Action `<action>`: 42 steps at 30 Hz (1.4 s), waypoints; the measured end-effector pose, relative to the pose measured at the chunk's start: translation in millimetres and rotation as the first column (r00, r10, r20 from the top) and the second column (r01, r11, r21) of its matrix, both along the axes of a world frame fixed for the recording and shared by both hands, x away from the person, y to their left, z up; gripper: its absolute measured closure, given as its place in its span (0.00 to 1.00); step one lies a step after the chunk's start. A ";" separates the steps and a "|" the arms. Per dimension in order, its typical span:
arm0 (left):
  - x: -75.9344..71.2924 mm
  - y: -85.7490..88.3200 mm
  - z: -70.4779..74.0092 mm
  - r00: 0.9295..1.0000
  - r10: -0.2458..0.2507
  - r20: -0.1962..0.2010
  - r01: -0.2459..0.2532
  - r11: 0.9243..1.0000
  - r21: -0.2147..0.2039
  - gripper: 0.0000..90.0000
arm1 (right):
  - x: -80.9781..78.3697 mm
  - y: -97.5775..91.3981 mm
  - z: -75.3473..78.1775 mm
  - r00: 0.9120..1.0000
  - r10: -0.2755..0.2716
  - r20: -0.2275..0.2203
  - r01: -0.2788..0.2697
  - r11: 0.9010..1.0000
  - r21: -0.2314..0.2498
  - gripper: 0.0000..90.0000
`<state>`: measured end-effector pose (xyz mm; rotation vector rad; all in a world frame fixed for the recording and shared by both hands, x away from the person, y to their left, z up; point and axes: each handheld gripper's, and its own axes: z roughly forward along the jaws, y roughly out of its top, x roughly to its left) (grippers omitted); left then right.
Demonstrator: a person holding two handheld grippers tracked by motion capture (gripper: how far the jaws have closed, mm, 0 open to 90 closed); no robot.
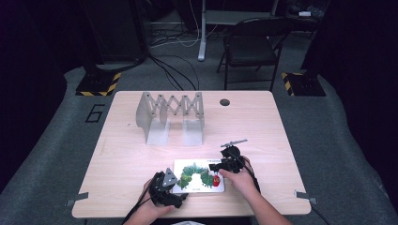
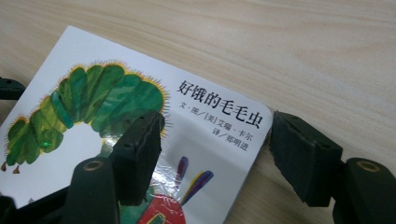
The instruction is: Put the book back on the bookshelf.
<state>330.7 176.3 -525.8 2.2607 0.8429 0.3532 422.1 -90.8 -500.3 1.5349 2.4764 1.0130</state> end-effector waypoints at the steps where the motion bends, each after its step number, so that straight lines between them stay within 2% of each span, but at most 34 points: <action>1: 0.1 -0.1 -0.1 1.000 -0.001 0.001 0.001 1.000 -0.001 0.10 | 0.9 -0.3 -1.0 1.000 -0.013 -0.010 0.013 1.000 -0.002 0.37; 5: 0.1 -0.4 0.0 1.000 -0.002 0.000 0.002 1.000 -0.001 0.09 | 4.3 -2.4 -3.9 1.000 -0.006 -0.022 0.007 1.000 0.025 0.37; 12: -0.2 -3.2 -1.6 1.000 -0.014 -0.010 0.014 1.000 -0.002 0.03 | 5.5 -7.0 -1.7 0.998 -0.029 -0.052 0.032 0.998 0.059 0.40; 13: -0.2 -4.1 -1.9 1.000 -0.017 -0.012 0.017 1.000 0.006 0.02 | 4.8 -7.0 -0.6 0.997 -0.038 -0.067 0.043 0.997 0.068 0.40; 17: -0.4 -4.6 -1.9 1.000 -0.009 -0.006 0.009 1.000 0.012 0.00 | 2.8 -8.6 5.4 0.997 -0.038 -0.061 0.043 0.996 0.077 0.40; 22: -0.6 -5.4 -1.9 1.000 -0.001 -0.011 0.001 1.000 0.011 0.00 | -0.9 -9.5 12.6 0.999 -0.037 -0.033 0.040 0.995 0.094 0.40; 23: -0.6 -5.4 -1.3 1.000 0.001 -0.014 0.000 1.000 0.018 0.00 | -1.6 -9.6 13.5 0.999 -0.036 -0.030 0.038 0.995 0.092 0.40; 26: -0.7 -6.1 -2.3 1.000 0.006 -0.009 -0.006 1.000 0.004 0.00 | -1.0 -9.5 12.3 0.999 -0.034 -0.032 0.036 0.995 0.088 0.40; 33: 0.0 -5.6 -2.4 1.000 0.000 -0.008 0.000 1.000 0.002 0.00 | 5.0 -11.4 3.2 0.996 -0.038 -0.084 0.046 0.994 0.102 0.41; 39: 0.0 -5.4 -2.6 1.000 0.002 -0.008 -0.002 1.000 0.000 0.00 | 8.1 -8.4 -2.5 0.997 -0.025 -0.071 0.030 0.997 0.069 0.42; 42: 0.0 -4.7 -2.3 1.000 -0.004 -0.004 0.004 1.000 0.007 0.00 | 10.3 -6.8 -4.2 0.999 -0.012 -0.041 0.015 0.998 0.055 0.40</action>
